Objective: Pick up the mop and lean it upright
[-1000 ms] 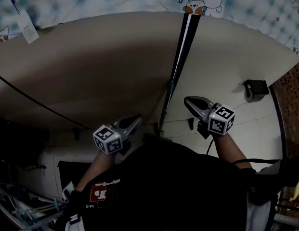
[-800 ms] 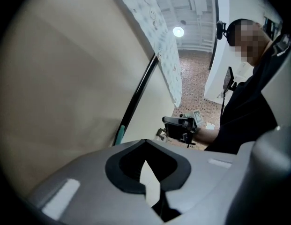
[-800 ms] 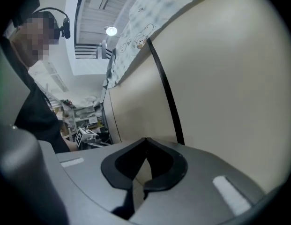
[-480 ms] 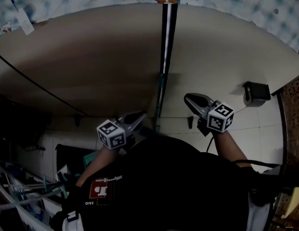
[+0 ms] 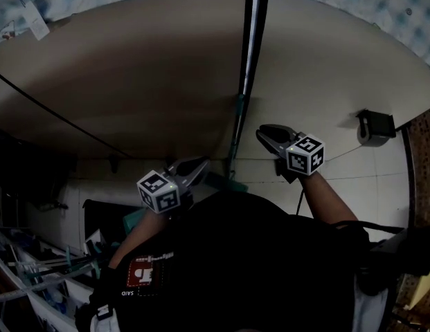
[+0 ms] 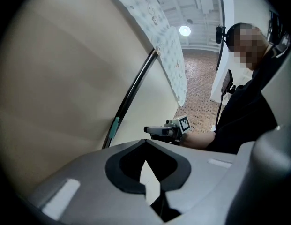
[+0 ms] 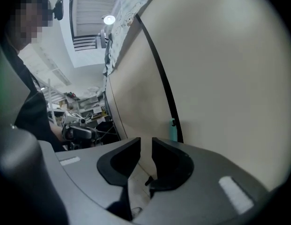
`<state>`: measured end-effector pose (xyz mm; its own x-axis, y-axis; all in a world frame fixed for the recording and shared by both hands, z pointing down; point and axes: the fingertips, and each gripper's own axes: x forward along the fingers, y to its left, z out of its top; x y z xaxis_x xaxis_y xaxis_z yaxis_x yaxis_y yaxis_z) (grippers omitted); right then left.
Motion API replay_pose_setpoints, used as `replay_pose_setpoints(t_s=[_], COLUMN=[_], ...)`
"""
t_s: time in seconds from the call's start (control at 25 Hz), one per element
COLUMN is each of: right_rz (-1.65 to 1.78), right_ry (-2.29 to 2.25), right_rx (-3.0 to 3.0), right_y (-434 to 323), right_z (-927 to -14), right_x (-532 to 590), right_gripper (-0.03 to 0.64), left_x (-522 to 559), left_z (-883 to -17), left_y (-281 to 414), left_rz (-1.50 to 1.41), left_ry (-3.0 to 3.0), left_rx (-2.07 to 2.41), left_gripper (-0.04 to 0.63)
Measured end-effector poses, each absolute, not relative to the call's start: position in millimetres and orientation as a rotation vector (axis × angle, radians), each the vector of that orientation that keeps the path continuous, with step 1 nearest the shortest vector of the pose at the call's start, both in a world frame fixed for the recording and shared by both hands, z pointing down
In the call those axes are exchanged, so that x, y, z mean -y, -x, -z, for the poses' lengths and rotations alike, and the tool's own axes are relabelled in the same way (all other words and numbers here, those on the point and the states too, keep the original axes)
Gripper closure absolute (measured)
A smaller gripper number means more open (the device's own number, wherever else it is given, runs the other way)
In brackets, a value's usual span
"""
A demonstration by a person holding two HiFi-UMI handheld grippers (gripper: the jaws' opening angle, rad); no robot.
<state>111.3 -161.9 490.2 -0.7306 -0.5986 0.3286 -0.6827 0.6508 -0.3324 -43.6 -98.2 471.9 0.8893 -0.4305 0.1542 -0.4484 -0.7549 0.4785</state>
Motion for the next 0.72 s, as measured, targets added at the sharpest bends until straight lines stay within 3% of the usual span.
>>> replay_pose_setpoints(t_s=[0.32,0.6,0.72], right_rz=[-0.707,-0.724,-0.75], right_ry=[-1.076,-1.14,-1.195], right_rx=[2.66,2.629,2.605], right_y=[-87.4,-119.1,-146.4], right_z=[-502.7,-501.3,-503.3], right_x=[162.2,138.5,125.3], right_gripper=[0.523,0.518,0.518], left_x=[112.1,169.6,206.7], left_z=[-490.9,-514.2,-526.4], left_y=[59.6,-3.3,-30.4], left_rz=[-0.134,-0.246,-0.289], left_ry=[-2.553,-2.565,-2.525], left_rx=[0.602,0.519,0.57], left_gripper=[0.594,0.592,0.527])
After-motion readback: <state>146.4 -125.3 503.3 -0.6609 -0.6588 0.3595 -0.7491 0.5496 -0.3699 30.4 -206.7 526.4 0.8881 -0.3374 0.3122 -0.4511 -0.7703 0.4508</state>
